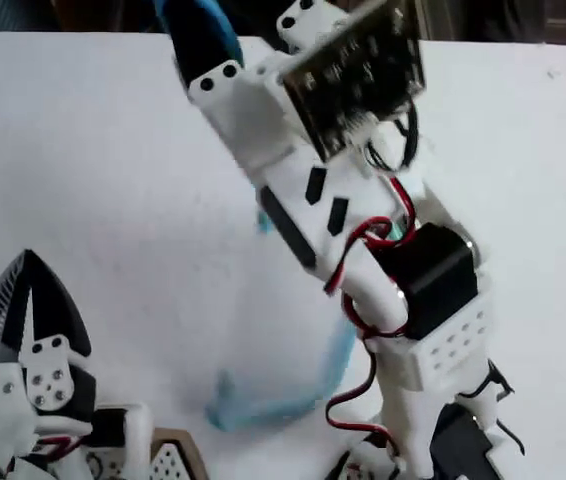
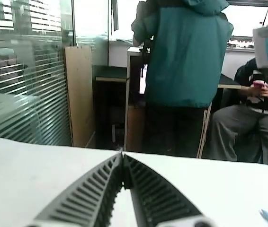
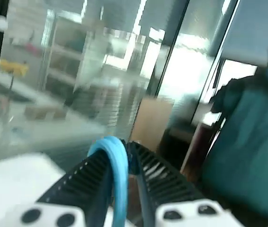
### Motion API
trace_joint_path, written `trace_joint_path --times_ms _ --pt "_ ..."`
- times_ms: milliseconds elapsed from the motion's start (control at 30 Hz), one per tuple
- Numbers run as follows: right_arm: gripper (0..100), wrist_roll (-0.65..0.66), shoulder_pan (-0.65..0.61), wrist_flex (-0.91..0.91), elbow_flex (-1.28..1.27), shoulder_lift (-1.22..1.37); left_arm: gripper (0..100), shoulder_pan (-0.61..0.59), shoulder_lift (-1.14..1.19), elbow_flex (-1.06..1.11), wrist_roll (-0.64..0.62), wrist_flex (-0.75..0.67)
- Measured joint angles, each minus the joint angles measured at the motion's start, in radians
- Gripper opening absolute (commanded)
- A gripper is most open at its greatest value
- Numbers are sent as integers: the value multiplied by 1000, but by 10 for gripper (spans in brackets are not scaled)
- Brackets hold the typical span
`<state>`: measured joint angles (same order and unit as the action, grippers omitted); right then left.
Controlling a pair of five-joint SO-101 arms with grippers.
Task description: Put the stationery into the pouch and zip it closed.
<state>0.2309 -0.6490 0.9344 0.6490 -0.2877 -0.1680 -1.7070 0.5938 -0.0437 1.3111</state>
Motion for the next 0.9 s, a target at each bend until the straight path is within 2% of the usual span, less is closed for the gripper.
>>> trace_joint_path --times_ms 133,233,400,633,800,900 --pt "16 -118 6 129 -92 0 31 0 0 0 0 29" --pt "16 -172 8 157 -114 -14 31 0 0 0 26 29" --pt "16 -195 9 117 -115 -97 31 0 0 0 124 29" --pt "16 -195 11 170 -117 -147 35 0 0 12 129 12" --pt "16 -196 6 282 -117 -190 162 0 0 64 126 -48" --pt "16 -196 8 351 -117 -213 225 0 0 81 57 -55"
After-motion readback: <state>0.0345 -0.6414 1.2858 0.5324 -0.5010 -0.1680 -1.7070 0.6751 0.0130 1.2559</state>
